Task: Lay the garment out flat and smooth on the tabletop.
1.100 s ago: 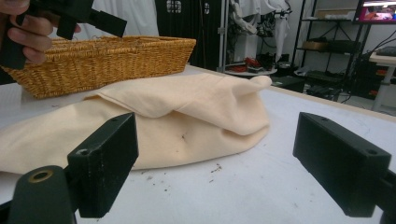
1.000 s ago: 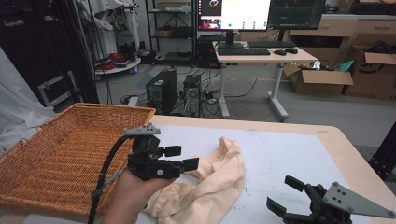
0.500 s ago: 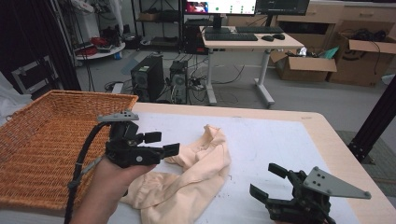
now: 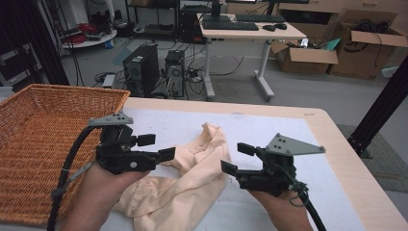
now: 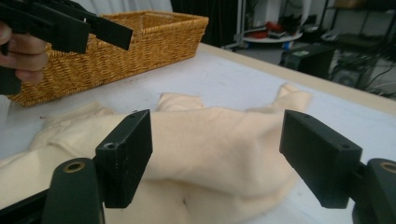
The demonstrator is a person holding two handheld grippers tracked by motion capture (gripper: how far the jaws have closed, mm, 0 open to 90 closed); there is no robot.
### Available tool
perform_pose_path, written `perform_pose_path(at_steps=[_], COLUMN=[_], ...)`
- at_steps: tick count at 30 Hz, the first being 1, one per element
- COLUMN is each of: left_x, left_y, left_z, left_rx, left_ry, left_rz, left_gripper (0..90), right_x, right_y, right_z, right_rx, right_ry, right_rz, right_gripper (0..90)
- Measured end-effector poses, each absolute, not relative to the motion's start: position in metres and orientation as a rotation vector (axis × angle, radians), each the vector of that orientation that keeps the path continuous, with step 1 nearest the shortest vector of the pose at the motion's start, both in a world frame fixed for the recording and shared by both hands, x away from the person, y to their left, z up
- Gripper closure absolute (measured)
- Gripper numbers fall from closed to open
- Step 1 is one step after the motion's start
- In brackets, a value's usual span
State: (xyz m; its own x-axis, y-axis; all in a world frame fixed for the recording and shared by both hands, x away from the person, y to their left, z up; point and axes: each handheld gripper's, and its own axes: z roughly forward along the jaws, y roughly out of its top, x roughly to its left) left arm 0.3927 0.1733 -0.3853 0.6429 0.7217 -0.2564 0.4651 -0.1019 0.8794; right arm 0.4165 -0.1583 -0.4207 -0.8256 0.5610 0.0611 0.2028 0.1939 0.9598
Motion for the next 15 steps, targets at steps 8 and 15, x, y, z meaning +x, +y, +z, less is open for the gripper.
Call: perform_pose_path(at_steps=[8, 15], left_x=[0.393, 0.397], left_y=[0.165, 0.163], left_z=[-0.394, -0.398], left_rx=[1.789, 1.797], left_ry=[0.976, 1.0], left_rz=[0.273, 0.263], left_gripper=[17.8, 18.0], right_x=[0.43, 0.415], right_y=[-0.135, -0.16], right_z=[-0.434, -0.418], right_rx=[0.72, 0.662], right_ry=[2.392, 2.33], right_rz=[1.468, 1.475], right_gripper=[87.9, 88.9])
